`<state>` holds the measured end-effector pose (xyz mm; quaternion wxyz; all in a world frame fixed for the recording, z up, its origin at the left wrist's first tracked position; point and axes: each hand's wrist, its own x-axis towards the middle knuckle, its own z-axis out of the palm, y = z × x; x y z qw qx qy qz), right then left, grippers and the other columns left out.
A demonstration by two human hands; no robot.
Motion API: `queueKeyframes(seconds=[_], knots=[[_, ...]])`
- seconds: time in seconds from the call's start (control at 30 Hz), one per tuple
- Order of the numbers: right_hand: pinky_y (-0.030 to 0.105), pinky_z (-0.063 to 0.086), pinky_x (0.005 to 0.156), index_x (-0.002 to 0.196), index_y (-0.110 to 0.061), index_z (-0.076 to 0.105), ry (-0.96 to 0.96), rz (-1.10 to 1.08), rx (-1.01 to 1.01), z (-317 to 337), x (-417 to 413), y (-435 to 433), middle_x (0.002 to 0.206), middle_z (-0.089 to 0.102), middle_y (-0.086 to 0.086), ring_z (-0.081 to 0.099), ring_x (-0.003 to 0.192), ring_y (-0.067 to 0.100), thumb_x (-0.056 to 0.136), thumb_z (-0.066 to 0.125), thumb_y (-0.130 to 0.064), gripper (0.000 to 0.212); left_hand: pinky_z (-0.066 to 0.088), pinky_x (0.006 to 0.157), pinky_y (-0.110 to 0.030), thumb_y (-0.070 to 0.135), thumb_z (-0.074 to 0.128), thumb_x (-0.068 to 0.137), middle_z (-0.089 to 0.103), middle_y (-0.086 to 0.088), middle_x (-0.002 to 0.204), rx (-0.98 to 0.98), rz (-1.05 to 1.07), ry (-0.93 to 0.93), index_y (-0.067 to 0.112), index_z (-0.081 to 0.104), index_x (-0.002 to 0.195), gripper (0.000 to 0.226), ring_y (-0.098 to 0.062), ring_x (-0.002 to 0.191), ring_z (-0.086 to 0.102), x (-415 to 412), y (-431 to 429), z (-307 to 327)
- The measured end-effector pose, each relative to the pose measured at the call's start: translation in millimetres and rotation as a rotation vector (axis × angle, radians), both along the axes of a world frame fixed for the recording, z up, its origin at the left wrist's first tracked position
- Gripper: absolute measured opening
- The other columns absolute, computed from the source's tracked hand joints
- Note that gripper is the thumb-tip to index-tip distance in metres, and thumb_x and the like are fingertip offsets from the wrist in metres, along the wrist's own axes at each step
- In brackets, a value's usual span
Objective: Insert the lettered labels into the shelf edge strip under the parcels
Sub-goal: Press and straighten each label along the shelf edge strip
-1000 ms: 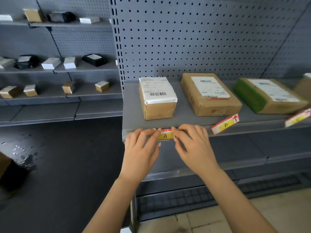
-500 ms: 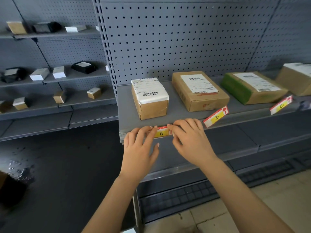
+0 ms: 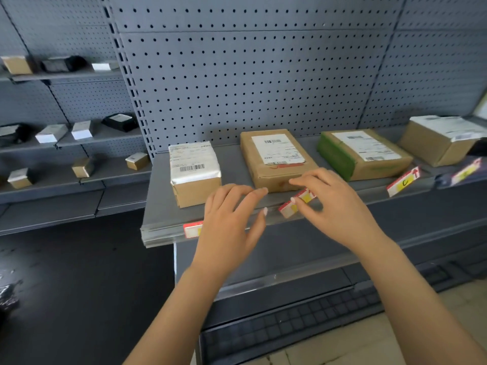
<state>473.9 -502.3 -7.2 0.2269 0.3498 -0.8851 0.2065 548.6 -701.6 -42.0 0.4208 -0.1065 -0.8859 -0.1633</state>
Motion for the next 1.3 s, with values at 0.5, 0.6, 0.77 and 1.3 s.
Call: queueKeyframes(seconds=[0.5,0.6,0.77,1.3], knots=[[0.030,0.035,0.077,0.090,-0.014,0.069,0.274,0.253,0.037,-41,-80,46,0.086,0.061,0.000,0.051,0.082,0.023,0.083,0.071,-0.013,0.007,0.041,0.086,-0.035,0.025,0.061,0.088,0.061,0.001,0.105,0.015,0.218,-0.088,0.019,0.068,0.112,0.026,-0.022,0.098,0.054,-59,79,-56],[0.029,0.034,0.077,0.087,-0.016,0.069,0.271,0.264,0.025,-46,-88,51,0.081,0.061,-0.002,0.051,0.079,0.024,0.083,0.071,-0.012,0.006,0.043,0.087,-0.036,0.023,0.061,0.089,0.062,-0.001,0.106,0.022,0.235,-0.058,0.016,0.069,0.111,0.024,-0.024,0.098,0.056,-62,88,-59],[0.032,0.036,0.076,0.088,-0.016,0.068,0.273,0.278,0.000,-56,-94,60,0.081,0.062,-0.002,0.053,0.079,0.025,0.083,0.070,-0.012,0.006,0.043,0.087,-0.036,0.017,0.065,0.087,0.062,-0.003,0.108,-0.006,0.244,-0.053,0.015,0.069,0.108,0.022,-0.025,0.101,0.056,-67,99,-59],[0.035,0.036,0.081,0.097,-0.016,0.066,0.232,0.182,-0.046,-76,-76,54,0.096,0.058,0.003,0.047,0.088,0.023,0.085,0.064,-0.017,0.013,0.036,0.092,-0.037,0.019,0.064,0.084,0.061,-0.006,0.111,-0.140,0.260,-0.075,0.015,0.065,0.116,0.033,-0.027,0.111,0.047,-65,92,-67]])
